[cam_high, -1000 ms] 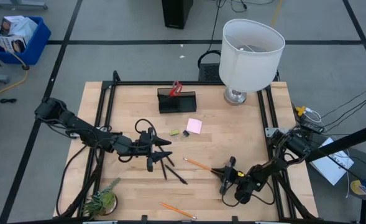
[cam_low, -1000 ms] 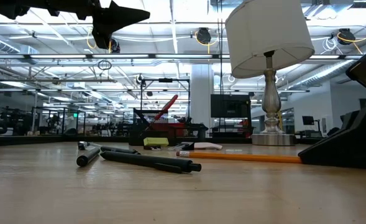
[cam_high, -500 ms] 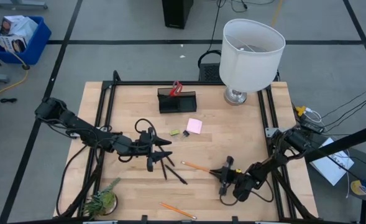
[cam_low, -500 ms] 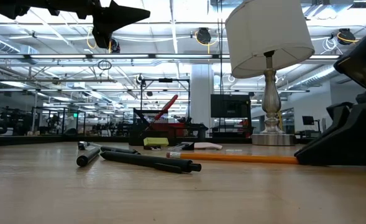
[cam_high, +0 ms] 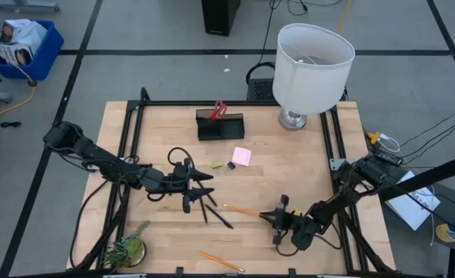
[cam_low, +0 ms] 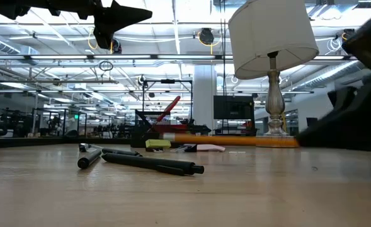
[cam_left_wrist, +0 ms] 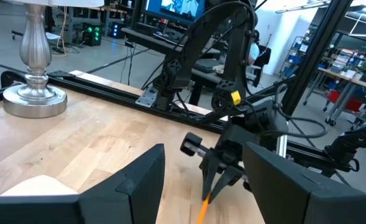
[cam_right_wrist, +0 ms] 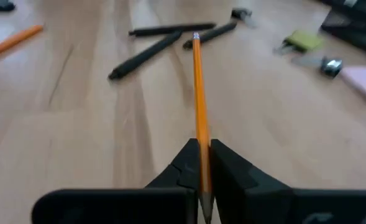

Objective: Pick and place office supplies into organizer
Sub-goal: Put the yellow pencil into the black desk organizer

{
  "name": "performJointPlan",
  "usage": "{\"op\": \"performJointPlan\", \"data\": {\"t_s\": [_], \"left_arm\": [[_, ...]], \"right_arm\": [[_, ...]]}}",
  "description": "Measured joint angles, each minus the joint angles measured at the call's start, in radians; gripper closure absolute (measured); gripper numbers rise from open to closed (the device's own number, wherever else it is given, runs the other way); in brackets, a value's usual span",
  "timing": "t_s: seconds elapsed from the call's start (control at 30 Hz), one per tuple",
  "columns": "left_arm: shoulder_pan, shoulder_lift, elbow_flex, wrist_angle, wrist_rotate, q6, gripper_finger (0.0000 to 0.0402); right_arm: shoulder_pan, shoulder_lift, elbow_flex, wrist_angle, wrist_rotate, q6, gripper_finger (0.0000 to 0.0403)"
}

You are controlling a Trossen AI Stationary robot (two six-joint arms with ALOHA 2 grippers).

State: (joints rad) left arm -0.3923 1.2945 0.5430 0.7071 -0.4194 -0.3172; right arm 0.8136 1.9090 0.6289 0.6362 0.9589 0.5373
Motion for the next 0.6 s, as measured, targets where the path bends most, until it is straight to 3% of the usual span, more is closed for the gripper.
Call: {"op": "performJointPlan", "data": {"t_s": [0.6], "left_arm": [[0.0,0.0,0.0,0.024,0.015,0.026,0.0178]], "right_arm": [[-0.007,-0.126,0.0,0.007,0.087,-0.158,0.0388]]}}
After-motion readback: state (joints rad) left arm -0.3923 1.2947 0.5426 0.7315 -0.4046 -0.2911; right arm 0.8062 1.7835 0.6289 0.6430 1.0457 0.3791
